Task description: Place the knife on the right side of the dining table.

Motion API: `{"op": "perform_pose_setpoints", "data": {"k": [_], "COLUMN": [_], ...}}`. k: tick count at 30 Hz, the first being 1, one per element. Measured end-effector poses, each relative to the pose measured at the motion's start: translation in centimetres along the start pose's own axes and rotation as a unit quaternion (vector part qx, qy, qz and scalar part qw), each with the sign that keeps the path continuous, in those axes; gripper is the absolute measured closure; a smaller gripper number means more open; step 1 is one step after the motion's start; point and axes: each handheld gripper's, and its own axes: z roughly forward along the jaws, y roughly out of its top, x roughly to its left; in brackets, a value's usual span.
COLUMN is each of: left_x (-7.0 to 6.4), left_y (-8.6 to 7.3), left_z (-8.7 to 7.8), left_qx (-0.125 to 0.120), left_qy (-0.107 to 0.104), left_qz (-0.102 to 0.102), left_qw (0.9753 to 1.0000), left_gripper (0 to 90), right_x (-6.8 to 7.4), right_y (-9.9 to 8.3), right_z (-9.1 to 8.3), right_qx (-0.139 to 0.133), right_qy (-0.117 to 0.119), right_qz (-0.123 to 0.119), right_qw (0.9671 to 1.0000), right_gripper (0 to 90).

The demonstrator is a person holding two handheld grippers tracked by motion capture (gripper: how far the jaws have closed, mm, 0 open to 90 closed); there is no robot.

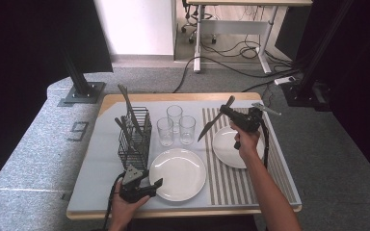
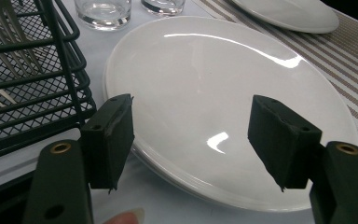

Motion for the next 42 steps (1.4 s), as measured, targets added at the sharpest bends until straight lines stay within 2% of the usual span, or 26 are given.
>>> {"op": "perform_pose_setpoints", "data": {"k": [22,42], "left_x": [-0.2,0.2], "left_y": [0.0,0.0], "left_z": [0.1,0.0], "left_qx": [0.001,0.001], "left_qy": [0.000,0.003], "left_qz": [0.003,0.000], "left_qw": [1.0000,1.0000], "left_gripper": [31.4,31.4], "right_x": [-0.8,-2.7], "right_y": [0.5,1.2], "right_z": [0.1,1.4], "right_qx": [-0.004,-0.009], "right_qy": [-0.016,-0.037], "right_qz": [0.001,0.010], "right_qw": [0.9999,0.9992], "right_gripper": [83.7,83.7]}}
